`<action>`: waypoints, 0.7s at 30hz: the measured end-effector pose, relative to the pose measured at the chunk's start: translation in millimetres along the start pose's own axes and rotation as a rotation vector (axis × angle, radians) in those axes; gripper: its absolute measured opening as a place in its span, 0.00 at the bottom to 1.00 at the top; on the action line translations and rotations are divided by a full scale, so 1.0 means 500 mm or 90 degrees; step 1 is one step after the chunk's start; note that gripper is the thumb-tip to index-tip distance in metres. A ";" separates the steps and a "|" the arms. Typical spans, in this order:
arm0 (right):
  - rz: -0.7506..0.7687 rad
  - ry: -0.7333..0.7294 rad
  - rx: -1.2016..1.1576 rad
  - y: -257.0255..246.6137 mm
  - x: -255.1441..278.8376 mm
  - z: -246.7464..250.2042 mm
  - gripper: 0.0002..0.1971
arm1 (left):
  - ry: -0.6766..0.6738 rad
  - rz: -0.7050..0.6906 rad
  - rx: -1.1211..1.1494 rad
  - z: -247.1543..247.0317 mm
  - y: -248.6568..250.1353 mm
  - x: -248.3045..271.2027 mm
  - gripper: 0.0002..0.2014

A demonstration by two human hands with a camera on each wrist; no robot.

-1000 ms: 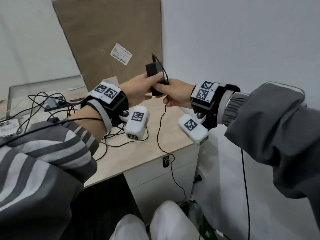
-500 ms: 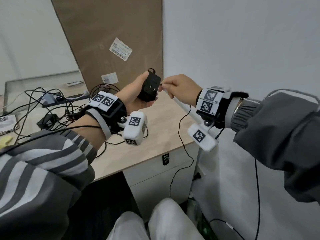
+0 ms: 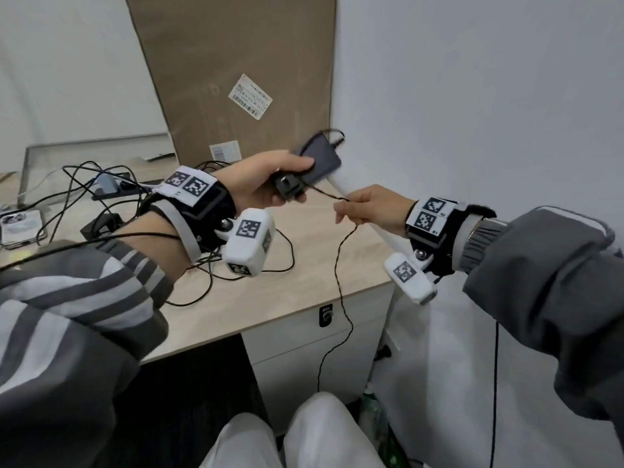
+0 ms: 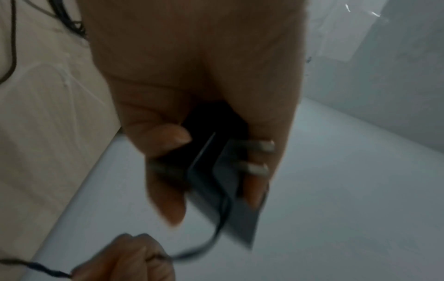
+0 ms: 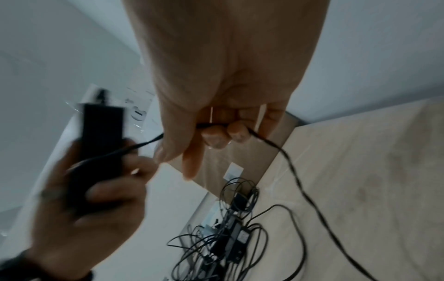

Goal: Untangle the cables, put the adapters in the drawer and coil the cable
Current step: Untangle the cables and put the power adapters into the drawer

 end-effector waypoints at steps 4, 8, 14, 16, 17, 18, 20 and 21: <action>-0.032 -0.037 0.168 -0.010 -0.019 0.013 0.08 | -0.181 0.105 -0.298 -0.060 -0.053 0.057 0.07; -0.029 -0.143 0.421 -0.062 -0.034 -0.029 0.13 | -0.138 0.204 -0.626 -0.044 -0.122 0.039 0.19; 0.079 -0.037 0.432 -0.167 -0.039 -0.050 0.11 | 0.194 0.148 -0.478 0.048 -0.127 -0.011 0.13; 0.078 -0.001 0.330 -0.149 -0.029 -0.045 0.14 | 0.272 0.085 -0.318 0.089 -0.103 -0.015 0.12; 0.069 0.009 0.258 -0.130 -0.025 -0.045 0.14 | 0.274 0.065 -0.223 0.099 -0.095 -0.017 0.13; 0.058 0.014 0.187 -0.109 -0.020 -0.047 0.14 | 0.265 0.049 -0.129 0.102 -0.088 -0.017 0.13; 0.030 0.012 0.050 -0.067 -0.014 -0.053 0.15 | 0.225 0.026 0.026 0.099 -0.070 -0.018 0.13; 0.015 0.004 -0.010 -0.050 -0.012 -0.058 0.16 | 0.198 0.020 0.075 0.094 -0.062 -0.017 0.12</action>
Point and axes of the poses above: each hand's wrist, its own x-axis away from the middle knuckle, its own z-axis out of the back of the hand, y = z × x, the point moved 10 cm from there along -x, towards the middle knuckle, and after that the axes turned 6 degrees about y, right-handed, at the moved point
